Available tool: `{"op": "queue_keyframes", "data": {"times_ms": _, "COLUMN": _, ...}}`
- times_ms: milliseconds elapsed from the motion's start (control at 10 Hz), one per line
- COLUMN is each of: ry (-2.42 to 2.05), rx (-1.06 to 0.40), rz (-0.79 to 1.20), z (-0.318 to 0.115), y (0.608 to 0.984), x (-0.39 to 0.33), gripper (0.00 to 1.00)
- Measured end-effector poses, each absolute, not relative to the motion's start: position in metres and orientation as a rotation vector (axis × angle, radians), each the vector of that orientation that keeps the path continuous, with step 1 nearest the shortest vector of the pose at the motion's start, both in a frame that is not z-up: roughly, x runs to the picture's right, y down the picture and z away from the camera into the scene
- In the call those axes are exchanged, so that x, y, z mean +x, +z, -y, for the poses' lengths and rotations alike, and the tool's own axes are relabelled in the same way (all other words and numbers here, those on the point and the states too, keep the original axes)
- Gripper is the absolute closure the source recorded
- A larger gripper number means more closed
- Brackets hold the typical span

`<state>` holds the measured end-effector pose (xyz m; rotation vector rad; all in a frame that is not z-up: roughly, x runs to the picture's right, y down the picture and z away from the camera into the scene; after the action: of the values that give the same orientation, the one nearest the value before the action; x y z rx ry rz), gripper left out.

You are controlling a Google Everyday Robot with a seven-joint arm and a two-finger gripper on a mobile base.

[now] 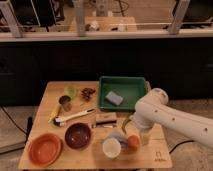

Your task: Place pepper in red bowl

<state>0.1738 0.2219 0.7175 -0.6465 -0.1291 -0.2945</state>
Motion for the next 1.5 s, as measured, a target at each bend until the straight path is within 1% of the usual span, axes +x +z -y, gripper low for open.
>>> {"op": "queue_keyframes", "data": {"times_ms": 100, "ry": -0.329, "rx": -0.642, "rz": 0.137, "z": -0.221, "y": 0.718, "x": 0.177, "gripper": 0.20}}
{"op": "queue_keyframes", "data": {"times_ms": 800, "ry": -0.606, "rx": -0.539, "rz": 0.217, "z": -0.224, "y": 0.756, "x": 0.191, "gripper": 0.20}}
{"op": "queue_keyframes", "data": {"times_ms": 1400, "ry": -0.692, "rx": -0.527, "rz": 0.234, "z": -0.219, "y": 0.784, "x": 0.179, "gripper": 0.20}}
{"op": "queue_keyframes", "data": {"times_ms": 1500, "ry": -0.685, "rx": -0.527, "rz": 0.226, "z": -0.215, "y": 0.793, "x": 0.176, "gripper": 0.20}}
